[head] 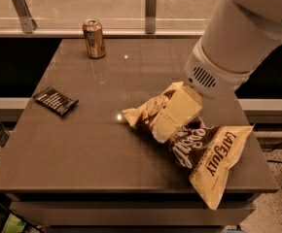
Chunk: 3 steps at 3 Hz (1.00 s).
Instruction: Move brown chip bag near orange can
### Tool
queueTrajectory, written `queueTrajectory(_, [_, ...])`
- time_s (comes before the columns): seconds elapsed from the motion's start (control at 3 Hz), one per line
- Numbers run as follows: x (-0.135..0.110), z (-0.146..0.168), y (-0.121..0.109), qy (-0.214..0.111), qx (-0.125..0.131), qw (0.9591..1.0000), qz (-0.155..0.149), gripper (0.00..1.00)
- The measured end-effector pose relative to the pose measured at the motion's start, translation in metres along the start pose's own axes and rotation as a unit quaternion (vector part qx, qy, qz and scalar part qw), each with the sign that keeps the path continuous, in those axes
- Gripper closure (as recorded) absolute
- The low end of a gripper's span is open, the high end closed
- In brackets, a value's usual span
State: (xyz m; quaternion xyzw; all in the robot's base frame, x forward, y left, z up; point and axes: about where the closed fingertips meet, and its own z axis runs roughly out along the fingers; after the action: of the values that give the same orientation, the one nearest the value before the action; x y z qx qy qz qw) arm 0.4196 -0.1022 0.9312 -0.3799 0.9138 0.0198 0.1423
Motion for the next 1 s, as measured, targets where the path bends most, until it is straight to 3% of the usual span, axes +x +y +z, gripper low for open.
queueTrajectory(0.67, [0.000,0.031,0.016,0.049,0.009,0.9973,0.054,0.00])
queueTrajectory(1.0, [0.008,0.050,0.018,0.071,0.020,0.9940,0.080,0.00])
